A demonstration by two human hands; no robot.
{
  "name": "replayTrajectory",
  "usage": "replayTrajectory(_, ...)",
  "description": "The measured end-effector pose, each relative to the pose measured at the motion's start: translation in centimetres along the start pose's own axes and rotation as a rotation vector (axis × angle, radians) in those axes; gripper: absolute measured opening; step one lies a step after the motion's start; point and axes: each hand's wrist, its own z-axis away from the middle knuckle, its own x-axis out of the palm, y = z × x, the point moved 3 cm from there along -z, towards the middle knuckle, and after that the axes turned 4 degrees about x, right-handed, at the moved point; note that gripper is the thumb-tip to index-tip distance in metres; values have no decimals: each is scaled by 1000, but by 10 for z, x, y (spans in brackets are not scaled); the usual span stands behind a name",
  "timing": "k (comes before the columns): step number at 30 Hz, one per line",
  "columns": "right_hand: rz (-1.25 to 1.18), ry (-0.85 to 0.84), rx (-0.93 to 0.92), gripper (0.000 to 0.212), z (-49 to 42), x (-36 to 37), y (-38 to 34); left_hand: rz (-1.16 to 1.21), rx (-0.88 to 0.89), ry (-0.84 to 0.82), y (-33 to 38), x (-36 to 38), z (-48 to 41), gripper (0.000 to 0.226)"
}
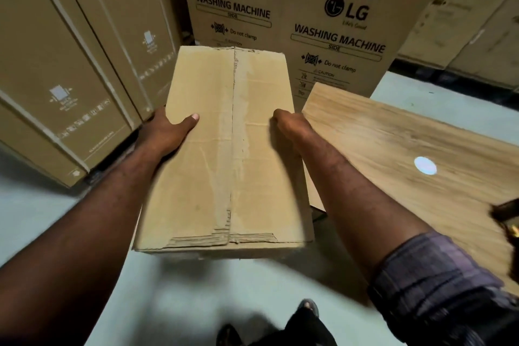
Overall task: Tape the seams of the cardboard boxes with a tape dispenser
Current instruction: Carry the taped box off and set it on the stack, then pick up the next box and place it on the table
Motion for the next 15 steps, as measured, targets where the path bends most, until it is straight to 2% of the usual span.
replayTrajectory(2,-13,3,3,61,-1,-27,8,10,21,-26,21,17,10,98)
replayTrajectory(4,-33,10,23,68,-6,-61,23,9,58,-48,46,40,21,88)
replayTrajectory(7,-61,24,44,69,-14,-115,47,5,82,-87,85,80,36,101)
replayTrajectory(15,-88,120,61,65,-57,-297,132,1,106,-154,205,228,97,83)
